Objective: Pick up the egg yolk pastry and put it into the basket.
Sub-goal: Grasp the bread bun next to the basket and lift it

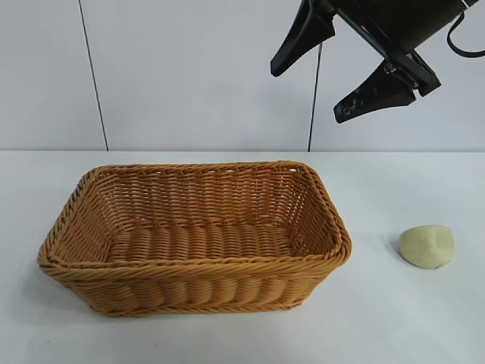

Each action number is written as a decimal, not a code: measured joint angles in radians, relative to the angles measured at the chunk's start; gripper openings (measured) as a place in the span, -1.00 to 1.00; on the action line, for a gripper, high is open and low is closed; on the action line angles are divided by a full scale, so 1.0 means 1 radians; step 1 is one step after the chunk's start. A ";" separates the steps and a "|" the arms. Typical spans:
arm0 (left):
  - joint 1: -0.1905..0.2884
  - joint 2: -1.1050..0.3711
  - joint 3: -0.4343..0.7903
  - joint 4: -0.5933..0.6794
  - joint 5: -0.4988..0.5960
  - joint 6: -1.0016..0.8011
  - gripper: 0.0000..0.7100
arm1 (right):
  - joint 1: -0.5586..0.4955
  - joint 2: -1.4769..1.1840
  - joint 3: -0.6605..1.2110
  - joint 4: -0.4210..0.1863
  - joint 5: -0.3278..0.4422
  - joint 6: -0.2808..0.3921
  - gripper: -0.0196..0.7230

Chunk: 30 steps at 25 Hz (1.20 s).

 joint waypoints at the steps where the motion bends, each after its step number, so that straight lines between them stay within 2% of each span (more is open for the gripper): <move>1: 0.000 -0.025 0.000 0.000 -0.001 0.000 0.96 | 0.000 0.000 0.000 -0.017 0.000 0.000 0.76; 3: 0.000 -0.073 0.000 -0.001 -0.002 0.000 0.96 | 0.000 0.000 -0.001 -0.063 -0.001 0.000 0.76; 5: 0.000 -0.130 0.000 -0.006 -0.005 0.000 0.96 | 0.000 0.000 -0.016 -0.136 0.000 0.014 0.76; 7: 0.000 -0.193 0.002 -0.009 -0.005 0.000 0.96 | 0.000 0.000 -0.041 -0.239 0.003 0.061 0.76; 11: 0.000 -0.306 0.002 -0.016 -0.006 0.000 0.96 | 0.000 0.000 -0.093 -0.462 0.014 0.218 0.76; 15: 0.001 -0.314 0.005 -0.021 -0.008 0.000 0.96 | -0.001 0.003 -0.105 -0.622 0.057 0.314 0.76; 18: 0.001 -0.314 0.005 -0.023 -0.007 0.000 0.96 | -0.036 0.020 -0.105 -0.662 0.094 0.327 0.76; 21: 0.001 -0.314 0.005 -0.023 -0.007 0.000 0.96 | -0.086 0.048 -0.107 -0.669 0.115 0.334 0.76; 30: 0.001 -0.314 0.005 -0.024 -0.007 0.000 0.96 | -0.154 0.221 -0.110 -0.677 0.108 0.336 0.76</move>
